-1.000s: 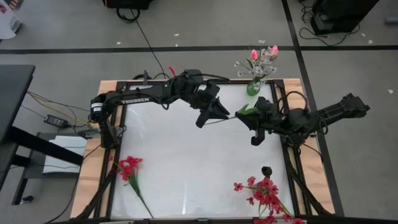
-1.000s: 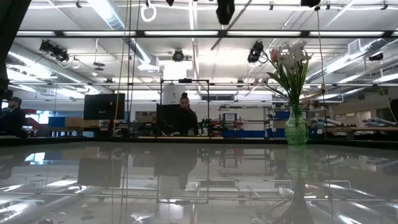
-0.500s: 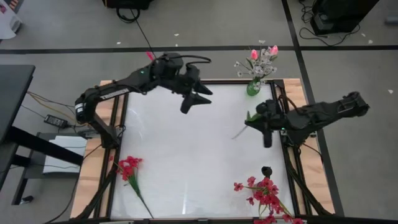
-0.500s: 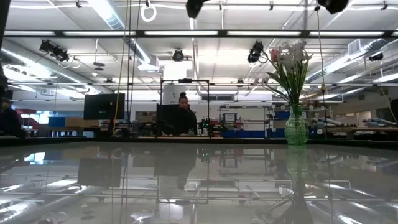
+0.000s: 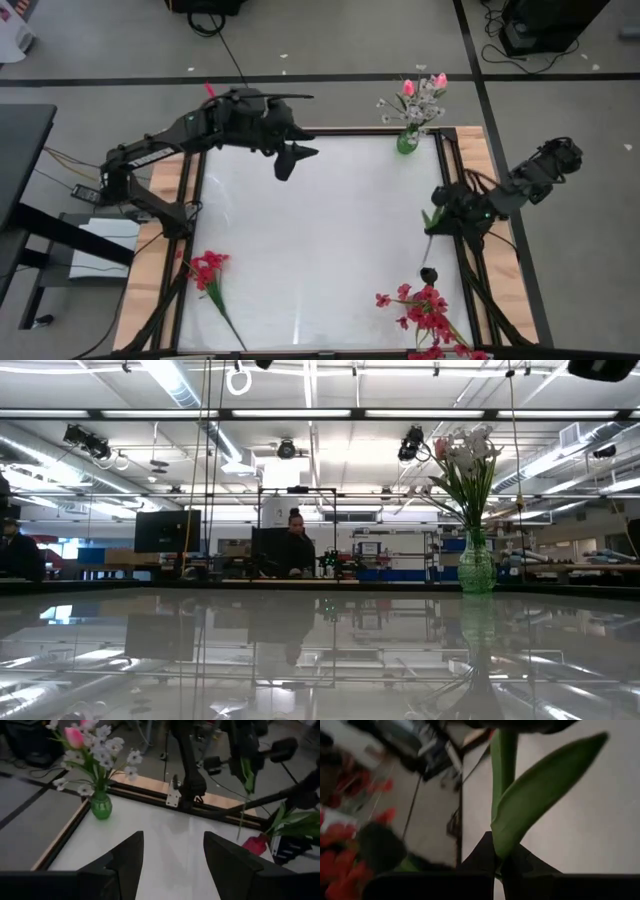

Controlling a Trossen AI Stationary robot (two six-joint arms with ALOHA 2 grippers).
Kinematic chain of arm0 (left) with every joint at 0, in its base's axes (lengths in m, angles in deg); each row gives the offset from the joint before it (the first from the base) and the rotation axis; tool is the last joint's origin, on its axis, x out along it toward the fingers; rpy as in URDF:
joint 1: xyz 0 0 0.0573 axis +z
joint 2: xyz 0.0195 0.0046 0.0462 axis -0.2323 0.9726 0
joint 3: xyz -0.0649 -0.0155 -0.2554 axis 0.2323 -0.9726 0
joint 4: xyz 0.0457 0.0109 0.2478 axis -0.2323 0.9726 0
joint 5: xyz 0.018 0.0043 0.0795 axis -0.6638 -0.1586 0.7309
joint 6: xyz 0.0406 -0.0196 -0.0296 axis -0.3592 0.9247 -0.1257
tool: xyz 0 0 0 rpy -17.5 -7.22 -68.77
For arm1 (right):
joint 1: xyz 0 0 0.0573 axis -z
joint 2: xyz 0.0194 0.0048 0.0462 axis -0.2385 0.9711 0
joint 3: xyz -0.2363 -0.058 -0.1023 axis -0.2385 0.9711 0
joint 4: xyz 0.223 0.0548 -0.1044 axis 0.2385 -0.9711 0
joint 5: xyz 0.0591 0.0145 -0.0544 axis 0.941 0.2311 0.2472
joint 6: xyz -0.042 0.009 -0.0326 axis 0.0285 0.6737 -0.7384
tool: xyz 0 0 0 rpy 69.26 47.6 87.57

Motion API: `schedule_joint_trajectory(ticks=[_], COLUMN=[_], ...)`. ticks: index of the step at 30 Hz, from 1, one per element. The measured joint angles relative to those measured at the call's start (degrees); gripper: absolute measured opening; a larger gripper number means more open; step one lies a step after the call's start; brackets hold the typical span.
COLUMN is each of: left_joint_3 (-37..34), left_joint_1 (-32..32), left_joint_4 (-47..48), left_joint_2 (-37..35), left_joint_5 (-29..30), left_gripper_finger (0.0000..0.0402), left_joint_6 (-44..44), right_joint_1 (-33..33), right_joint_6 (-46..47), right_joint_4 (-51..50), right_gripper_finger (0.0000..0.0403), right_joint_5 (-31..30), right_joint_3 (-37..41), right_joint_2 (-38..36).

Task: Sort flowers into vase by color
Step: Put the black flower into the red vase

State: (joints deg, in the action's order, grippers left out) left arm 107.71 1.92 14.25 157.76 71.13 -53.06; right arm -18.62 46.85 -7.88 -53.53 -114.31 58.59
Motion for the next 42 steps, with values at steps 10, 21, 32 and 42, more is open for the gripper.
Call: schedule_joint_trajectory(ticks=[10, 21, 32, 42], left_joint_3=[0.0, 0.0, 0.0, 0.0], left_joint_1=[-7.8, -14.3, -16.6, -16.9], left_joint_4=[2.3, 2.5, 2.5, 2.5], left_joint_2=[-1.8, -1.7, -1.7, -1.7], left_joint_5=[14.0, 23.6, 27.2, 28.1], left_gripper_finger=[0.0212, 0.0212, 0.0212, 0.0212], left_joint_6=[8.5, 14.2, 16.0, 16.4], right_joint_1=[-6.0, -11.3, -15.1, -18.6], right_joint_6=[1.9, -2.5, -6.2, -7.4], right_joint_4=[-0.8, 1.2, 2.0, 3.0], right_gripper_finger=[0.0015, 0.0015, 0.0015, 0.0015], right_joint_5=[7.3, 4.1, 3.6, -1.7], right_joint_3=[0.0, -5.3, -9.5, -9.5], right_joint_2=[0.4, 0.6, 7.2, 11.1])
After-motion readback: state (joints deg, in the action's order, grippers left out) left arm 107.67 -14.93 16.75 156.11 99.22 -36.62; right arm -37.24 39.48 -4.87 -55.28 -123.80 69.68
